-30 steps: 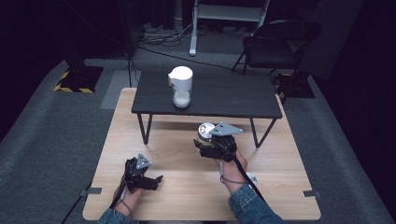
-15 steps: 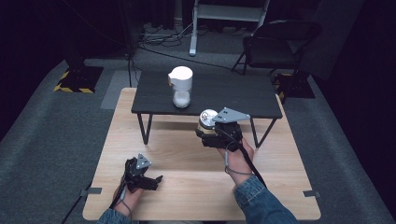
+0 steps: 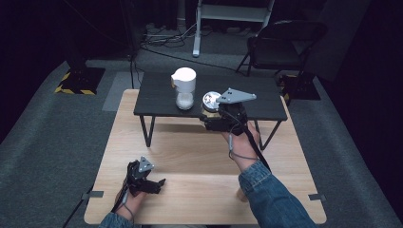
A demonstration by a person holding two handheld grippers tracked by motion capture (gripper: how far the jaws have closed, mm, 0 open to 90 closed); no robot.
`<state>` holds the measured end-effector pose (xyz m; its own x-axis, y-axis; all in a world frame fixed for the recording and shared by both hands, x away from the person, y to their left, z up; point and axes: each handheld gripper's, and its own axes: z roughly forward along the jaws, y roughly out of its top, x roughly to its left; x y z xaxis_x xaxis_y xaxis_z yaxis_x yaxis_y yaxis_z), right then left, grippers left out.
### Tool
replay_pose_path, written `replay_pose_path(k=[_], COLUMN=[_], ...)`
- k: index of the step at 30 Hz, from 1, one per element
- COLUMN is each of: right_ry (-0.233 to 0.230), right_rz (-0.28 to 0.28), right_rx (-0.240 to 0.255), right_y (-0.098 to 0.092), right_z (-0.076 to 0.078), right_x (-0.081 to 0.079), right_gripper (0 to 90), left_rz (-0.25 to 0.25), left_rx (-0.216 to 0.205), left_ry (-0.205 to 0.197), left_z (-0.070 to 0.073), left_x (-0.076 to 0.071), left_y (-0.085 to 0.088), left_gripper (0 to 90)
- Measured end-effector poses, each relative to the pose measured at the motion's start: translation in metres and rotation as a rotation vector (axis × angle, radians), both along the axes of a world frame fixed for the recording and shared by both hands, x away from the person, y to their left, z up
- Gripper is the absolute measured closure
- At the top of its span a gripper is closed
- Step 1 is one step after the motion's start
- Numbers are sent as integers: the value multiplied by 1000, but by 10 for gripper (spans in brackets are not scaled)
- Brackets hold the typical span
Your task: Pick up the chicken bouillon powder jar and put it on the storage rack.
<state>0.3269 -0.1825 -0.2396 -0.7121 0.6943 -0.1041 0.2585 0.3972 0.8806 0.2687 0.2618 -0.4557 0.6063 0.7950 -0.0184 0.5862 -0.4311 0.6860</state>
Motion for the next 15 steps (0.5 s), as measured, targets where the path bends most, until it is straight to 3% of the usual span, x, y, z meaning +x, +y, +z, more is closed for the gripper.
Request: replay_pose_path(k=[8,15], right_ry=[-6,5], right_rz=[-43,-86], right_rx=[-10,-16], right_y=[5,8], right_z=[14,11], right_x=[23,42], right_gripper=[306,306], left_rz=[0,1], left_rx=[1,1], left_ry=[0,-1], left_z=[0,0], left_x=[0,0], left_y=[0,0], left_gripper=[5,5])
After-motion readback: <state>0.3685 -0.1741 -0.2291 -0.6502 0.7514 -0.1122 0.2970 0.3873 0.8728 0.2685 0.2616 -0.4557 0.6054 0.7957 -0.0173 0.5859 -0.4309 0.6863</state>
